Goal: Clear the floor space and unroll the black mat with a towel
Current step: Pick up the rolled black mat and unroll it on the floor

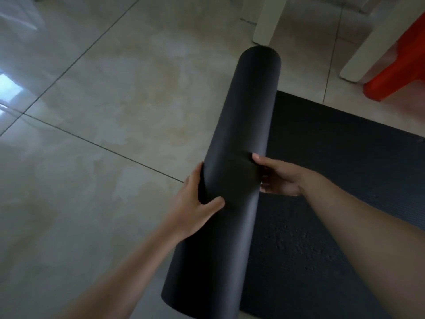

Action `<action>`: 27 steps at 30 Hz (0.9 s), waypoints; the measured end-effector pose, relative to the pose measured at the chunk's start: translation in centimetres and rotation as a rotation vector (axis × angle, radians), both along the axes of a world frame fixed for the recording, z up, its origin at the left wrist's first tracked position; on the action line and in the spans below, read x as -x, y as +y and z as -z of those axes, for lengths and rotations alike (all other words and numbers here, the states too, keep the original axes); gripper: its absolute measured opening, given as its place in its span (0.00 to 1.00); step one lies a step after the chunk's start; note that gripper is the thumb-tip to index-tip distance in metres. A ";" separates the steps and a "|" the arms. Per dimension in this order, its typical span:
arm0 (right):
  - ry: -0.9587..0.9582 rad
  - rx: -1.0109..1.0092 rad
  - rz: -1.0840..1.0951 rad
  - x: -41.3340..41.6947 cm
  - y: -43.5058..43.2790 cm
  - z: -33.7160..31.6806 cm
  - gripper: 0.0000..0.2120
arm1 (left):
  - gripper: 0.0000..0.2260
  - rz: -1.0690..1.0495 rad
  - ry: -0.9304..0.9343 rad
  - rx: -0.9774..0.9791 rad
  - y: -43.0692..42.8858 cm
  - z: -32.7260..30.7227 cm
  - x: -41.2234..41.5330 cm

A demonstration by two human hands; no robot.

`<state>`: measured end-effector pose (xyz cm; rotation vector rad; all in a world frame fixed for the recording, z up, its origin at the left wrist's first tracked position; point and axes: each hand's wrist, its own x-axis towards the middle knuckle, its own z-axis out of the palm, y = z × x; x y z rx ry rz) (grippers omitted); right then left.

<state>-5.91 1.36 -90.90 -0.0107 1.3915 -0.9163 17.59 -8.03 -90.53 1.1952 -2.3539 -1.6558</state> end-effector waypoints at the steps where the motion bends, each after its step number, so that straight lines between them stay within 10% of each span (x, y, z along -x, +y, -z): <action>1: -0.019 0.011 0.000 -0.3 -0.8 0.1 0.40 | 0.38 -0.035 0.020 0.020 -0.6 0.0 -0.6; 10: -0.014 0.067 0.132 -4.7 -8.6 0.2 0.14 | 0.19 -0.145 0.019 0.537 -3.8 -2.5 -2.7; 18: -0.070 0.075 0.234 -9.6 -13.8 -0.5 0.21 | 0.18 0.462 -0.302 0.972 -3.0 -1.2 -7.0; 27: -0.014 0.222 0.028 -12.3 -17.7 -1.6 0.17 | 0.29 0.505 -0.668 1.129 -7.8 -1.5 -8.7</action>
